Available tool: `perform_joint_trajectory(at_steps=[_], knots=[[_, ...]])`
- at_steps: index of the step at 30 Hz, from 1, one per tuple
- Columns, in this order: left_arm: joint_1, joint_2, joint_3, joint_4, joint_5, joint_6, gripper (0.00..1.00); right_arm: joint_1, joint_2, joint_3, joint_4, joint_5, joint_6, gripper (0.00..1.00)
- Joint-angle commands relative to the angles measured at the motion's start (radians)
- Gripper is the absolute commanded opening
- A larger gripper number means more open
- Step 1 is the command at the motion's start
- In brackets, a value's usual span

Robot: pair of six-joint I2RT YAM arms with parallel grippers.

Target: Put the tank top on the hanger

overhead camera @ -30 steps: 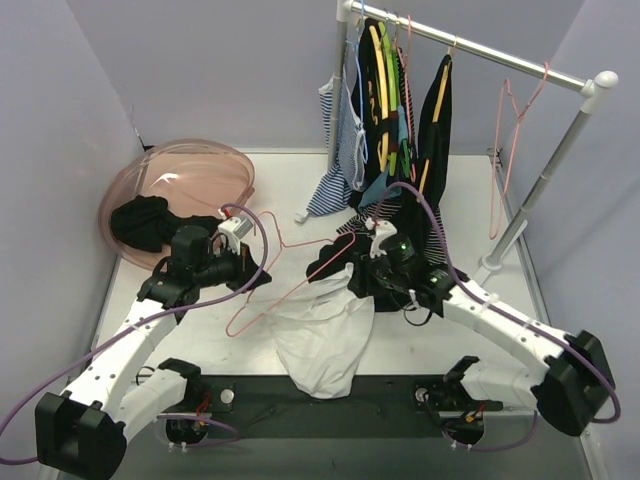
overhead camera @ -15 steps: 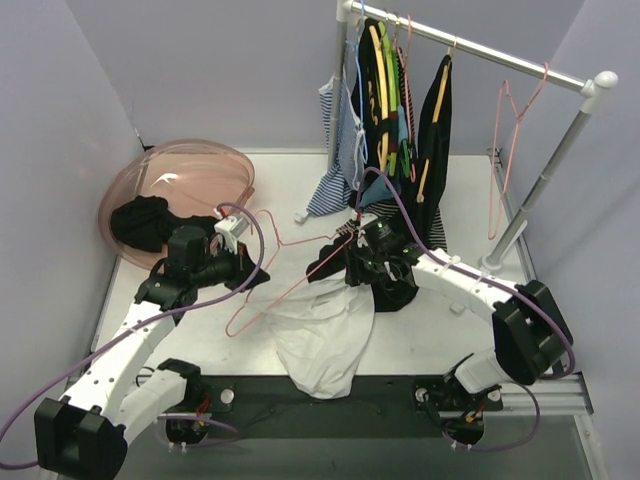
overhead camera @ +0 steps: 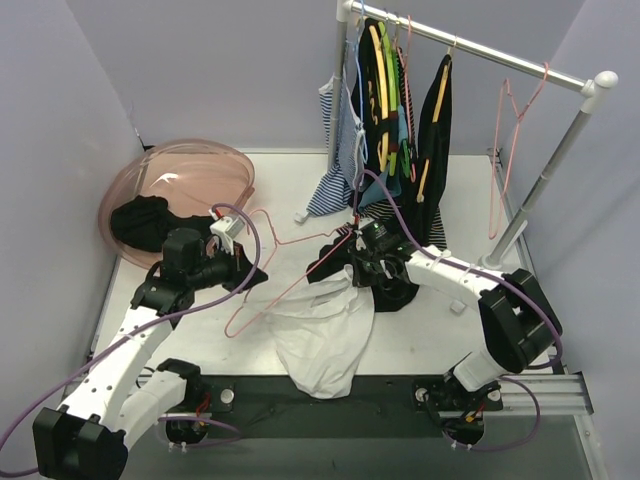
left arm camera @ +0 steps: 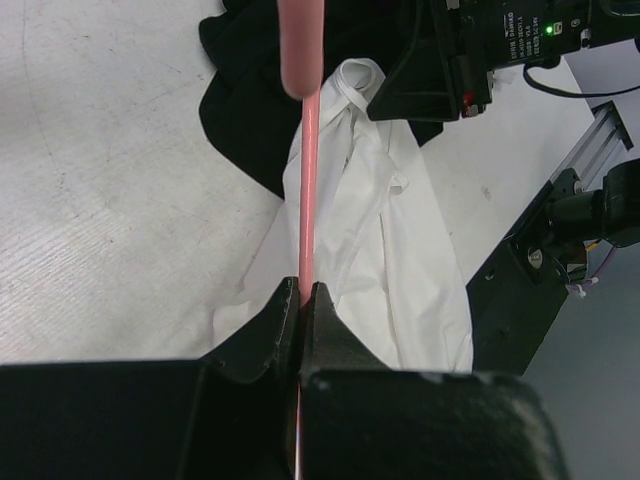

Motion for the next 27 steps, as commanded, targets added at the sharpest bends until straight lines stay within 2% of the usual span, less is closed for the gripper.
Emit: perform_joint_trajectory(at_steps=[1, 10, 11, 14, 15, 27], knots=[[0.007, -0.033, -0.007, 0.024, 0.044, -0.017, 0.00, -0.010, 0.009, 0.023, -0.012, 0.009, -0.007, 0.00], [0.012, -0.070, -0.016, -0.016, 0.066, -0.030, 0.00, -0.031, -0.058, 0.007, -0.020, -0.026, -0.039, 0.00], [0.013, -0.070, -0.017, -0.018, 0.066, -0.030, 0.00, -0.031, -0.057, 0.012, -0.026, -0.026, -0.044, 0.09], [0.013, -0.075, -0.019, -0.019, 0.062, -0.037, 0.00, -0.033, -0.035, 0.021, -0.046, -0.020, -0.055, 0.24], [0.013, -0.076, -0.019, -0.018, 0.061, -0.039, 0.00, -0.034, -0.029, 0.024, -0.049, -0.023, -0.058, 0.25], [0.016, -0.069, -0.008, -0.010, 0.058, -0.043, 0.00, -0.035, 0.049, 0.047, -0.064, -0.067, -0.056, 0.26]])
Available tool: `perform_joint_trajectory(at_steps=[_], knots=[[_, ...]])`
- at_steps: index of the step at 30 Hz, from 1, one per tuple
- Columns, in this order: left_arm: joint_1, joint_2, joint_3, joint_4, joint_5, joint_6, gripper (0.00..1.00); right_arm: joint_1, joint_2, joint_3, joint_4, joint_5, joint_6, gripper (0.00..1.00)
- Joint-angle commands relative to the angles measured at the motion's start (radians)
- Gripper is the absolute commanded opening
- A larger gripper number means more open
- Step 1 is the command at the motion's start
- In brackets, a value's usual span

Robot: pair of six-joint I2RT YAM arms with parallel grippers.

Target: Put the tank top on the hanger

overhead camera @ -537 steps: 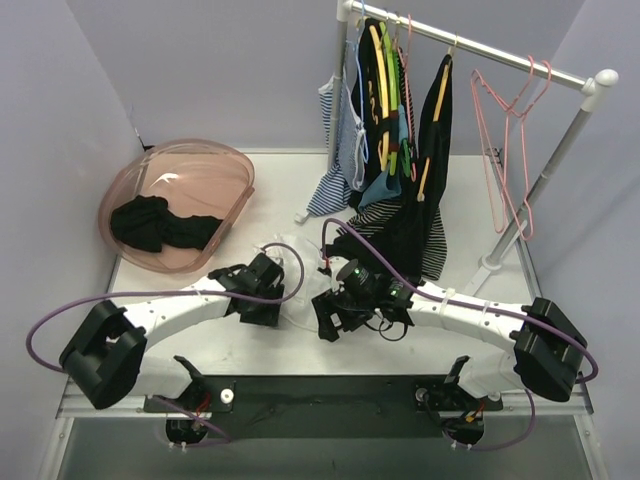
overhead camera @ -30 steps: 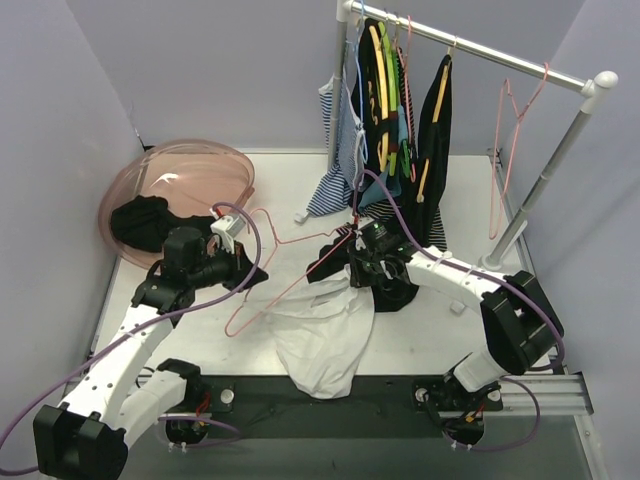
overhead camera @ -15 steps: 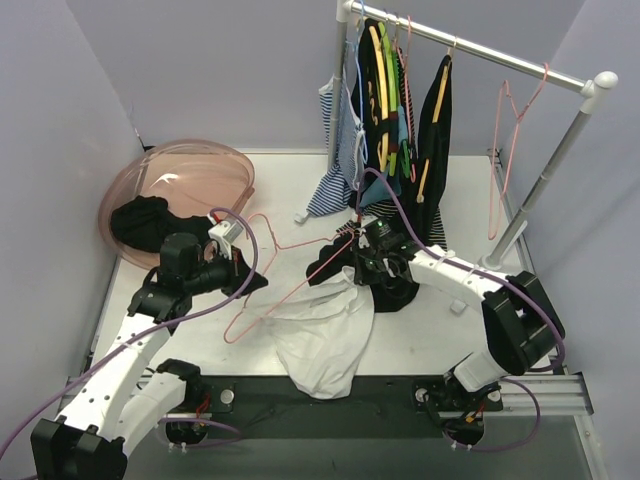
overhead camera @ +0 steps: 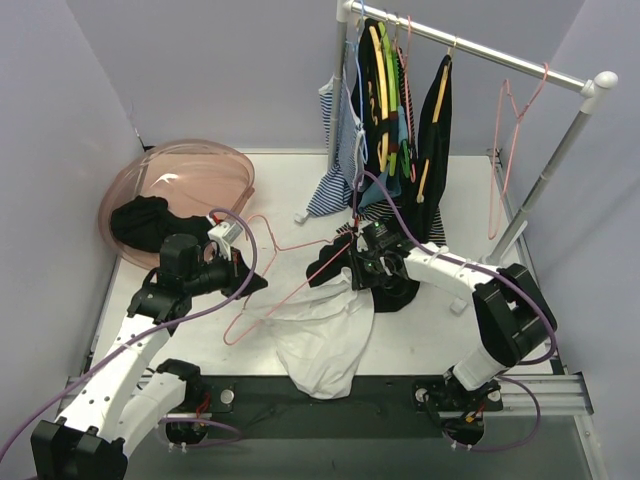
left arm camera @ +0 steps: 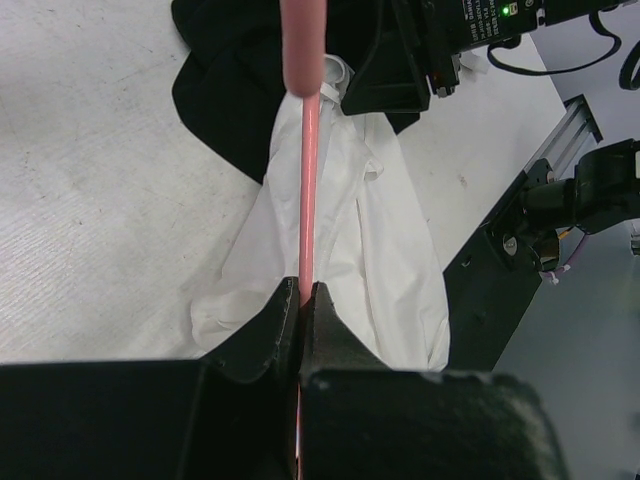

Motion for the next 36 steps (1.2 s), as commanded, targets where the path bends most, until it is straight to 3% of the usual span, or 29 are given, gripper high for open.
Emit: perform_joint_trajectory(at_steps=[1, 5, 19, 27, 36], knots=[[0.009, -0.011, 0.015, 0.023, 0.015, -0.012, 0.00, -0.004, 0.009, 0.031, -0.035, -0.026, -0.008, 0.25], [0.011, -0.013, 0.006, 0.029, 0.021, -0.016, 0.00, -0.006, -0.004, 0.020, -0.036, -0.028, -0.011, 0.00], [0.014, -0.033, -0.008, 0.057, 0.115, -0.002, 0.00, -0.061, -0.288, -0.003, -0.046, 0.075, 0.044, 0.00], [0.014, -0.027, 0.024, 0.068, 0.213, 0.020, 0.00, -0.165, -0.288, 0.018, -0.070, 0.110, 0.065, 0.00], [0.013, -0.013, 0.025, 0.089, 0.251, 0.014, 0.00, -0.179, -0.293, 0.080, -0.087, 0.164, 0.064, 0.00]])
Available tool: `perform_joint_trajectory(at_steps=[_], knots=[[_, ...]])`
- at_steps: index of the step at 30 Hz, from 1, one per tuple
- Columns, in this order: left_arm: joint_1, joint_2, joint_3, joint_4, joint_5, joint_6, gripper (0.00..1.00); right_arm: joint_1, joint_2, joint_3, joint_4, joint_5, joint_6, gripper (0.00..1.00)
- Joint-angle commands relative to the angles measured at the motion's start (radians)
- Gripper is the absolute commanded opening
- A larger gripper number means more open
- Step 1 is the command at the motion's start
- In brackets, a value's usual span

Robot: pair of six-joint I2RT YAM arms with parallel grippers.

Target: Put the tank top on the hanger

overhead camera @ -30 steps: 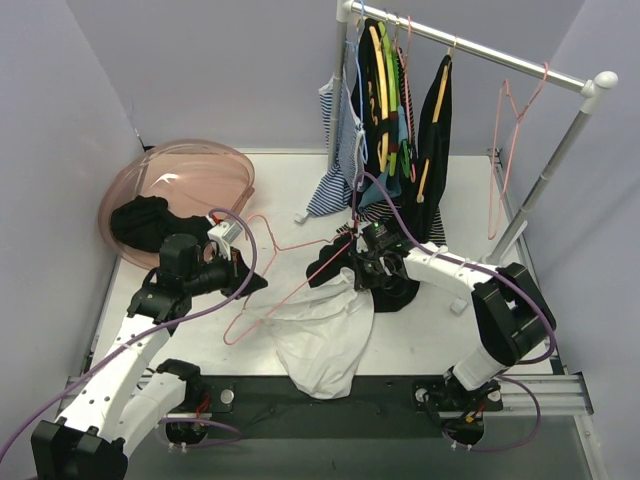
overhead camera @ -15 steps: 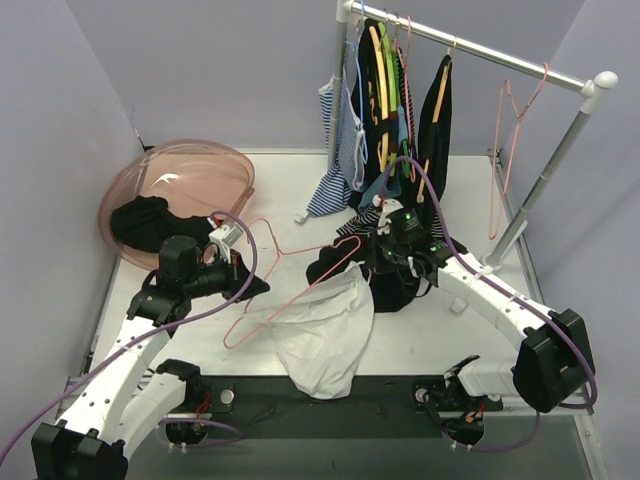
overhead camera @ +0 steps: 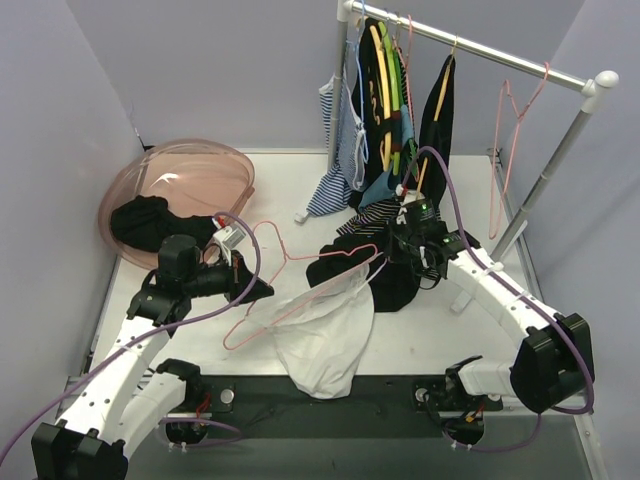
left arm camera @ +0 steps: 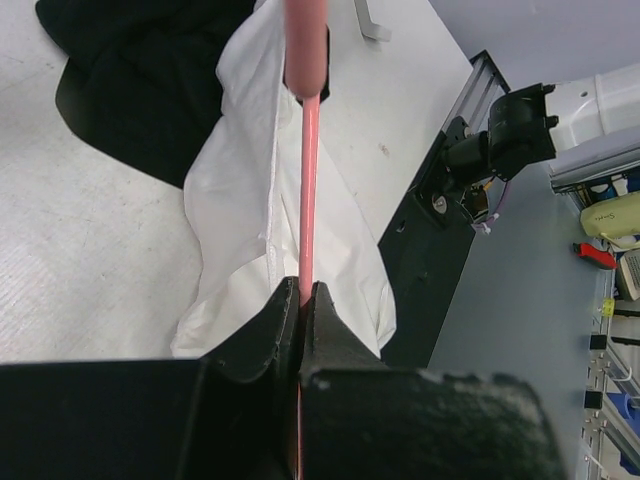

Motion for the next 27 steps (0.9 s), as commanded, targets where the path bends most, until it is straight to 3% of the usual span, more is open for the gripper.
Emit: perform_joint_trajectory(at_steps=[1, 17, 27], knots=[[0.006, 0.007, 0.040, 0.057, 0.035, 0.006, 0.00, -0.008, -0.022, 0.066, -0.023, 0.056, 0.010, 0.00], [0.001, 0.077, 0.038, 0.065, 0.048, 0.009, 0.00, 0.036, -0.095, 0.101, -0.017, -0.030, 0.018, 0.00], [-0.005, 0.082, 0.052, 0.080, 0.106, 0.022, 0.00, 0.240, -0.065, 0.162, -0.045, -0.042, -0.027, 0.00]])
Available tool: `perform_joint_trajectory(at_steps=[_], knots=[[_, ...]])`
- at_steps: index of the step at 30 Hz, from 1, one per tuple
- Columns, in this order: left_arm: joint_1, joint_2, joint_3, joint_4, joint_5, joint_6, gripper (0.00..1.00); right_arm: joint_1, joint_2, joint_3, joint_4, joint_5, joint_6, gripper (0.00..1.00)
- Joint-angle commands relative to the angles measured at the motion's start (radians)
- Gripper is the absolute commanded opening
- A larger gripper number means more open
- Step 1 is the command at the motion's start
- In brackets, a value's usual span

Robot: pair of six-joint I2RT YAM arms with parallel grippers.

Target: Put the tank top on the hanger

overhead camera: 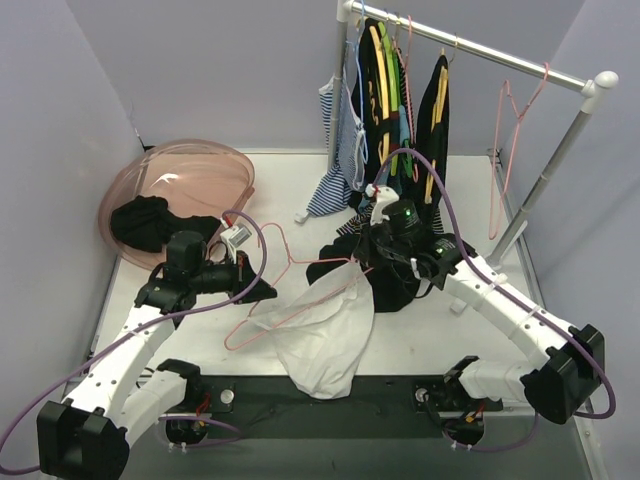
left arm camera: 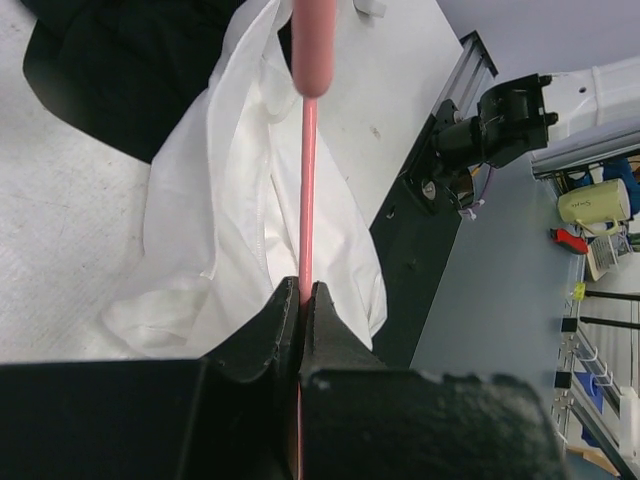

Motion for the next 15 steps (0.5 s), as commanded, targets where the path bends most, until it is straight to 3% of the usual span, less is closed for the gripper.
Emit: perform_joint_trajectory(at_steps=[1, 3, 6, 10, 15], knots=[[-0.003, -0.017, 0.054, 0.068, 0.074, 0.019, 0.00, 0.063, -0.006, 0.067, -0.039, 0.013, -0.030, 0.09], [-0.003, -0.028, 0.063, 0.069, 0.093, 0.024, 0.00, 0.067, -0.041, 0.068, -0.073, 0.036, -0.049, 0.29], [-0.003, -0.034, 0.077, 0.066, 0.123, 0.034, 0.00, 0.067, -0.116, 0.076, -0.131, 0.057, -0.104, 0.46], [-0.005, -0.026, 0.098, 0.062, 0.177, 0.054, 0.00, 0.067, -0.199, 0.120, -0.246, 0.067, -0.226, 0.56], [-0.055, 0.000, 0.173, -0.029, 0.197, 0.145, 0.00, 0.067, -0.259, 0.162, -0.406, -0.094, -0.484, 0.63]])
